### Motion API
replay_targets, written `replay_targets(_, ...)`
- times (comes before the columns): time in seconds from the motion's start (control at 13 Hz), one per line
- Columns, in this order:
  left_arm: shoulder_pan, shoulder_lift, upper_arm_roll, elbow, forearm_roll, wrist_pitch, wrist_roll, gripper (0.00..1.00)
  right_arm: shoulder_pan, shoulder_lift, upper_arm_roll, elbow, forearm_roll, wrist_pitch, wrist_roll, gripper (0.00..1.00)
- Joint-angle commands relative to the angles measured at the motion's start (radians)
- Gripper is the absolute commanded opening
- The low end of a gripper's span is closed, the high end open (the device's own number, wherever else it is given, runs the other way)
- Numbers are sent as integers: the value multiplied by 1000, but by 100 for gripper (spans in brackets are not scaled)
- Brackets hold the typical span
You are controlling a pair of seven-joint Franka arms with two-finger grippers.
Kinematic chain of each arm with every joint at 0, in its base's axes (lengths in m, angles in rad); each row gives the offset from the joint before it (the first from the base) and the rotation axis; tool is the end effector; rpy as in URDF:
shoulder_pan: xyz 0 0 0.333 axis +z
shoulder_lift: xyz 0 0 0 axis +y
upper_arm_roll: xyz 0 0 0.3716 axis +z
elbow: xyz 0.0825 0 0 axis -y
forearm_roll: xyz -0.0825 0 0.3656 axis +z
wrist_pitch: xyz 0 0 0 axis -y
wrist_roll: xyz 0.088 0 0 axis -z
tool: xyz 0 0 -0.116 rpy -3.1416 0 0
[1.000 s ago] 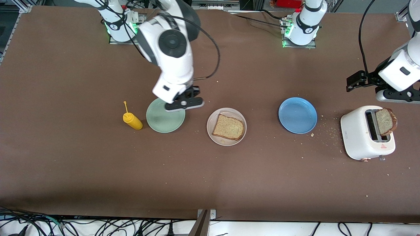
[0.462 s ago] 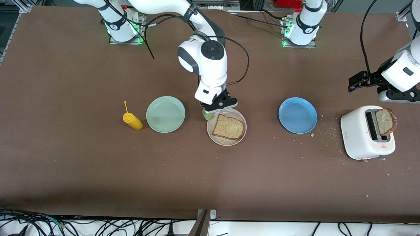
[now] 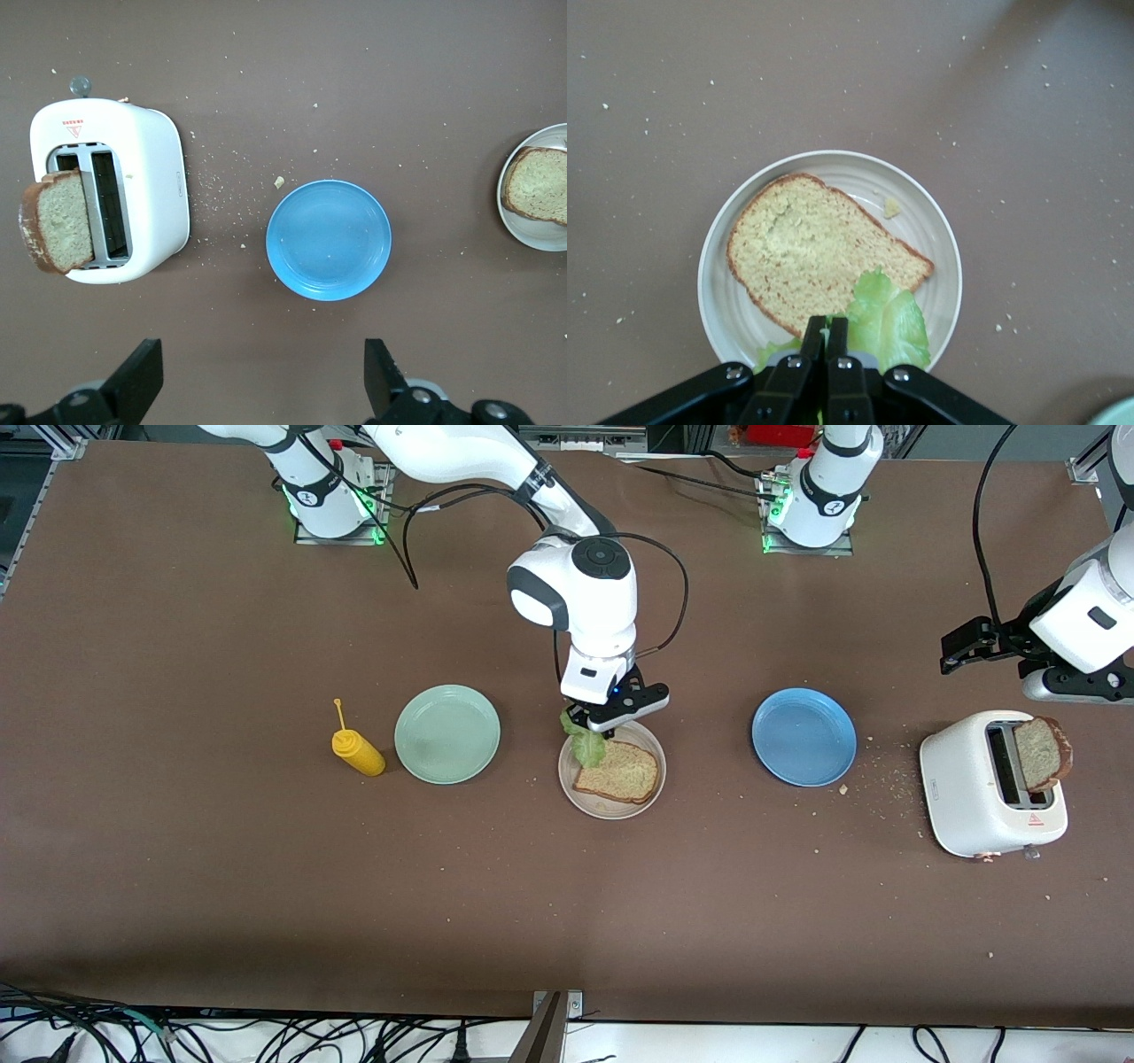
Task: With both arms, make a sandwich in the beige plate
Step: 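Lower the lettuce onto the bread and open the right gripper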
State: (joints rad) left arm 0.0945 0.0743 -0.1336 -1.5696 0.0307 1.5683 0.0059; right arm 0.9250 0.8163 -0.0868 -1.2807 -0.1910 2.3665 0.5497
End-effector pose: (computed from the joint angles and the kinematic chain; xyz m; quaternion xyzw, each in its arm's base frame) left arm 0.5591 -0.0151 0.6311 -0.9990 0.0230 0.0373 0.0110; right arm 0.5220 0.6072 0.3288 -0.9613 -0.2165 -0.1701 0.0054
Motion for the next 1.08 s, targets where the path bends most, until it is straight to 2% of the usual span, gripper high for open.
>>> replay_targets(0.0, 8, -2, -3, 0, -23, 4, 9, 100, 14, 63, -16, 44, -74, 56, 15, 0)
replay_targets(0.15, 8, -2, -3, 0, -22, 4, 9, 100, 15, 84, -14, 43, -136, 80, 16, 0)
replay_targets(0.62, 4, -1, -6, 0, -22, 4, 6, 100, 20, 121, -16, 44, -139, 169, 25, 0)
replay_targets(1.0, 7, -1, -4, 0, -22, 4, 8, 100, 24, 112, -31, 61, -139, 166, 53, 0)
